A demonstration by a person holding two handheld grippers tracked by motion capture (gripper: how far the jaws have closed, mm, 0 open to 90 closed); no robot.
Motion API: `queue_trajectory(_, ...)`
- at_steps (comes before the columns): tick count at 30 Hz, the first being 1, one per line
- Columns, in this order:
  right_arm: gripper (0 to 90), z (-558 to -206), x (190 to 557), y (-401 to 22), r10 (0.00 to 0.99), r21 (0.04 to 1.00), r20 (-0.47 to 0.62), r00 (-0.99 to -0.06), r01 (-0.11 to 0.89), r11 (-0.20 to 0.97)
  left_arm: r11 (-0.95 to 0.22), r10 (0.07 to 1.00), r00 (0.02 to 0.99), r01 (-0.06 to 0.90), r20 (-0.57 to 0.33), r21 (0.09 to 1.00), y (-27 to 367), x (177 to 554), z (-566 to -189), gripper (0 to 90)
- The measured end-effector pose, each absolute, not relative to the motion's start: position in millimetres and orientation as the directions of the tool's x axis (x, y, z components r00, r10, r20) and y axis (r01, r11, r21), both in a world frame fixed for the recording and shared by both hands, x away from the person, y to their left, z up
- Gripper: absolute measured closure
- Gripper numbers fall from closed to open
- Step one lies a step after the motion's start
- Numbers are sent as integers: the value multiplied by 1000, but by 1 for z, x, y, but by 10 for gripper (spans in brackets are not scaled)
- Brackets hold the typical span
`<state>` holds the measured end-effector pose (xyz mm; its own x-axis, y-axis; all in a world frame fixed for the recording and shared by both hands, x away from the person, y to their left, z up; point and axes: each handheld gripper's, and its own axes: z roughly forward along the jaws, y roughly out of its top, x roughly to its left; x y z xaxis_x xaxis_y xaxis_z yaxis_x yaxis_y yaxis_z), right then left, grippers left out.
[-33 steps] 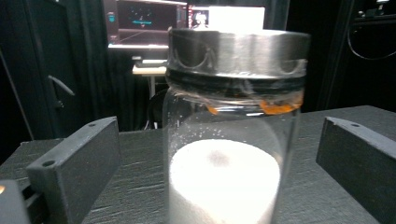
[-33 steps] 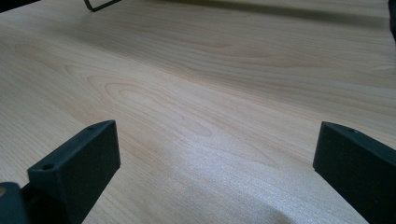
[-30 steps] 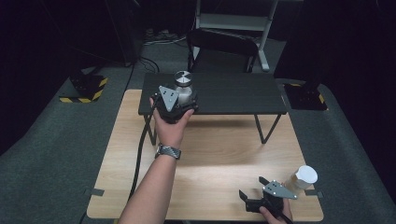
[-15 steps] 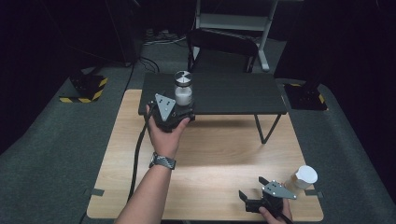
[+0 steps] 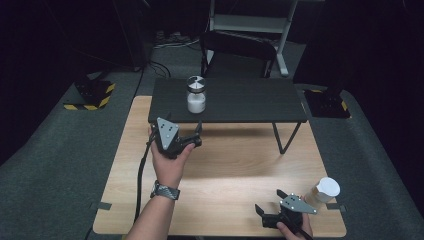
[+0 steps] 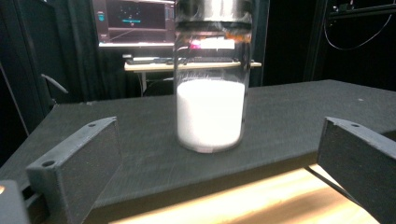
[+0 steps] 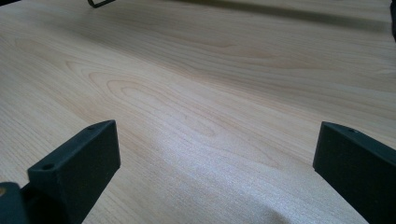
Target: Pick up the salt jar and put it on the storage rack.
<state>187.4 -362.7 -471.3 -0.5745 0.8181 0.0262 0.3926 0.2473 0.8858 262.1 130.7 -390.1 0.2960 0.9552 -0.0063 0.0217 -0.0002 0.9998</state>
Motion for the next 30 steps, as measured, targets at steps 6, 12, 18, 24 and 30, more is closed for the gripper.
queue_trajectory(6,5,-471,187,-362,817,884,24,-576,394,252,-2,955,297,33,-8,999,142,246,-403,7)
queue_trajectory(12,5,-471,187,-361,817,884,22,-576,393,254,2,954,298,46,-15,999,150,230,-418,7)
queue_trajectory(18,5,-470,186,-359,815,883,15,-579,391,262,5,955,296,64,-24,998,157,216,-430,7)
queue_trajectory(24,4,-471,188,-358,811,873,29,-585,410,264,8,954,298,86,-34,996,162,202,-442,7)
queue_trajectory(30,6,-474,186,-352,791,859,-18,-611,395,325,14,951,305,117,-50,993,166,187,-456,7)
